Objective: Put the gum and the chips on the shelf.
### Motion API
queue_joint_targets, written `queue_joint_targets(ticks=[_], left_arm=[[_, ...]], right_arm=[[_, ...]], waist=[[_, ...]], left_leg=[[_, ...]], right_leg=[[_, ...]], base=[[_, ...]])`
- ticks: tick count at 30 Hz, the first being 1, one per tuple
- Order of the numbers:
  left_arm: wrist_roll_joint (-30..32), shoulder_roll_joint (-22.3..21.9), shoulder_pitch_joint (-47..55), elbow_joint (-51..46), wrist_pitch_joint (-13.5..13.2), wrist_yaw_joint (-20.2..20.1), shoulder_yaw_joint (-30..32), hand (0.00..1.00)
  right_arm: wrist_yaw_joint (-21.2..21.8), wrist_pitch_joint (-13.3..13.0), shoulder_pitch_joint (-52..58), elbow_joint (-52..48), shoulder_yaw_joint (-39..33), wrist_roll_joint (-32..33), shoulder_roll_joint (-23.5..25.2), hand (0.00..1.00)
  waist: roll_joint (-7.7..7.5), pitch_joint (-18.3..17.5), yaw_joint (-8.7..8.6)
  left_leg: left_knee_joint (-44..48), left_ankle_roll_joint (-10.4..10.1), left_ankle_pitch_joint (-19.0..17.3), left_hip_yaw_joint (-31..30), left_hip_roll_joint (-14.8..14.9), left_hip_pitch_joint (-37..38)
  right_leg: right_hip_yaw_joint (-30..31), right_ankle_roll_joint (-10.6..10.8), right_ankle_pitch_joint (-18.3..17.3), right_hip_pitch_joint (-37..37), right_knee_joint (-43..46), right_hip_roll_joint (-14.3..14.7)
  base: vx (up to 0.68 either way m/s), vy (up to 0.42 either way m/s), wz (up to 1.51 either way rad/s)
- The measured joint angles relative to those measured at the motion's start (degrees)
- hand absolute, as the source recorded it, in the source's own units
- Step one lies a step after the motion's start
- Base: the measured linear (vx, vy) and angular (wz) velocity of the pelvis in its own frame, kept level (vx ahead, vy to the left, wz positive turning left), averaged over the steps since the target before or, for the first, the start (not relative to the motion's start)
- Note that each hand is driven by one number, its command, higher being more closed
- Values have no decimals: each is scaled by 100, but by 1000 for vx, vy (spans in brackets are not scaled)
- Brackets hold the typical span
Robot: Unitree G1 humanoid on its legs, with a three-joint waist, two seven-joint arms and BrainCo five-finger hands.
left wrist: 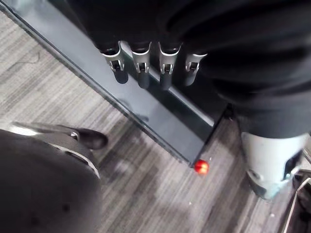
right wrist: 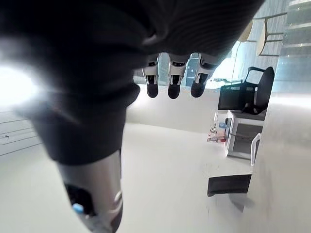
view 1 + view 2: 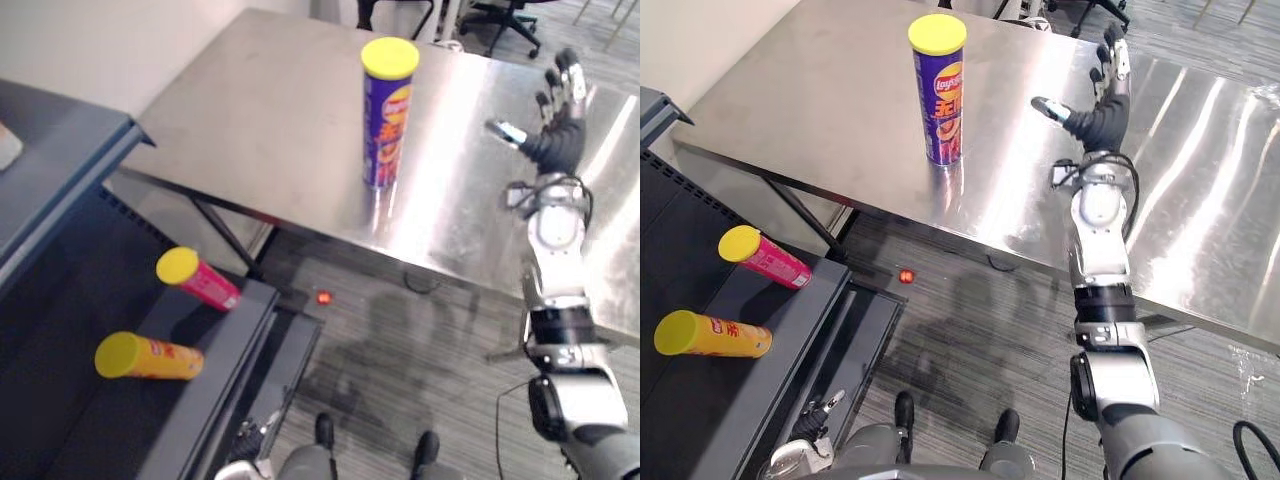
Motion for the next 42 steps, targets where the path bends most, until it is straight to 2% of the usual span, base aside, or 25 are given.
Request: queue_joint_targets(ticks=[5, 16, 25, 38, 42], left_arm=[[3, -4, 7, -2, 3, 7, -22, 0], [15, 22, 22, 0, 5, 7, -123, 0], [114, 18, 55, -4, 5, -7, -179, 0], [120, 35, 212, -19, 4, -9, -246, 0], [120, 67, 237, -7, 7, -10, -249, 0]], right_arm=[[10, 93, -403, 294, 285, 0, 2, 0], [211, 93, -588, 360, 610, -8, 21, 0], [500, 72, 168, 125, 615, -8, 43, 0], [540, 100, 596, 216, 698, -54, 417, 0], [501, 100, 528, 216, 729, -54, 417, 0]], waist=[[1, 7, 213], [-9, 13, 218], [-9, 12, 214], [-22, 4, 212], [-79, -26, 231]], left_leg=[[30, 0, 0, -94, 2, -33], [32, -1, 0, -216, 27, -27], [32, -2, -1, -196, 46, 39], [-90, -69, 71, -187, 49, 102], [-265, -103, 252, -212, 60, 60]], right_leg=[[-62, 0, 0, 39, 0, 1], [-150, 1, 0, 111, 1, 2], [-139, 1, -1, 173, -3, 11], [-144, 13, 5, 176, -16, 45], [-157, 12, 6, 86, -29, 49]], base=[[20, -13, 11], [5, -6, 5], [-7, -8, -1], [-45, -26, -1], [-55, -27, 4]])
